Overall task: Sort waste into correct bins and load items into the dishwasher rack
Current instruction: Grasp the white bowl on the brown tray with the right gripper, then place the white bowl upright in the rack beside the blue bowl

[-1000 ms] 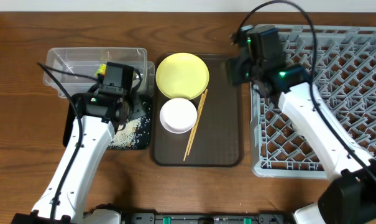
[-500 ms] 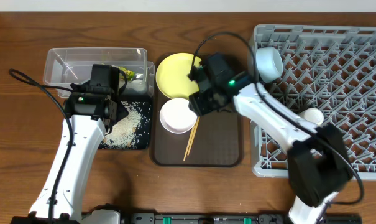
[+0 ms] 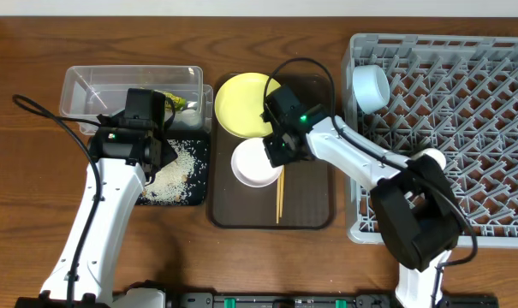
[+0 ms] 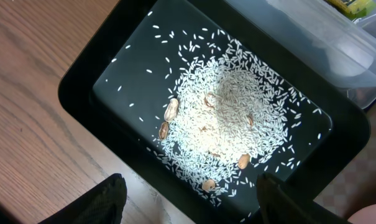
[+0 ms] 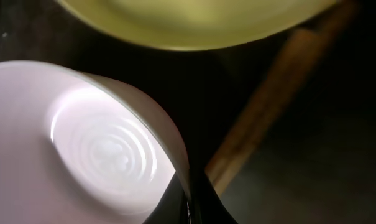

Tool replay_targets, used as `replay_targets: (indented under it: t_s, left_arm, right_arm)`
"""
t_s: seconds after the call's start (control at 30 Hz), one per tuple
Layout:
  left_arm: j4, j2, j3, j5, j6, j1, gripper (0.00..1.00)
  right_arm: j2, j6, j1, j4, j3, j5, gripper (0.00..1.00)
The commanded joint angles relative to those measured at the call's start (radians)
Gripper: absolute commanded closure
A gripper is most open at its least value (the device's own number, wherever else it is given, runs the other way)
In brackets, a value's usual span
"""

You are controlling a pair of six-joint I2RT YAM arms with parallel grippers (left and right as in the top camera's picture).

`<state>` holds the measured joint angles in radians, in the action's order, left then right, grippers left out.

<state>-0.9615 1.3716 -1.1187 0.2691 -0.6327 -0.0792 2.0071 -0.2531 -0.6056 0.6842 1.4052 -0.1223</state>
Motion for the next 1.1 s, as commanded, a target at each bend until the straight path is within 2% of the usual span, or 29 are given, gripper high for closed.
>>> replay_targets:
  t_s: [0.0,0.17,0.3,0.4,0.53,0.73,0.87,0.97,1.07]
  left_arm:
    - [-0.002,0.001,-0.005,0.02,-0.019,0.005,0.3]
    - [-0.002,0.001,-0.005,0.02,-0.019,0.005,0.3]
    - [-0.001,0.001,-0.005,0.019,-0.019,0.005,0.3]
    - [0.005,0.001,-0.005,0.008,-0.019,0.005,0.3]
    - [0.011,0.001,-0.005,0.005,-0.019,0.005,0.3]
    - [0.021,0.001,-0.005,0.005,-0.019,0.005,0.3]
    - [0.021,0.001,-0.005,0.005,-0.019,0.005,0.3]
    - [0.021,0.001,-0.005,0.005,-0.019,0.005,0.3]
    - [0.023,0.001,-0.005,0.005,-0.019,0.005,0.3]
  right_arm:
    - [-0.124,-0.015,0.052,0.003,0.003,0.138,0.99]
    - [-0.283,0.029,0.14,0.008,0.003,0.19,0.99]
    - [-0.378,0.036,0.229,0.005,0.003,0.328,0.99]
    - [-0.41,0.157,0.307,-0.026,0.003,0.441,0.99]
    - [-0.404,0.415,0.391,-0.101,0.003,0.54,0.99]
    - [-0.383,0.467,0.466,-0.32,0.003,0.922,0.99]
    - [-0.351,0.562,0.497,-0.466,0.003,0.985,0.99]
    - [-0.303,0.7,0.516,-0.538,0.003,0.988,0.99]
    - [-0.233,0.805,0.526,-0.622,0.003,1.103,0.99]
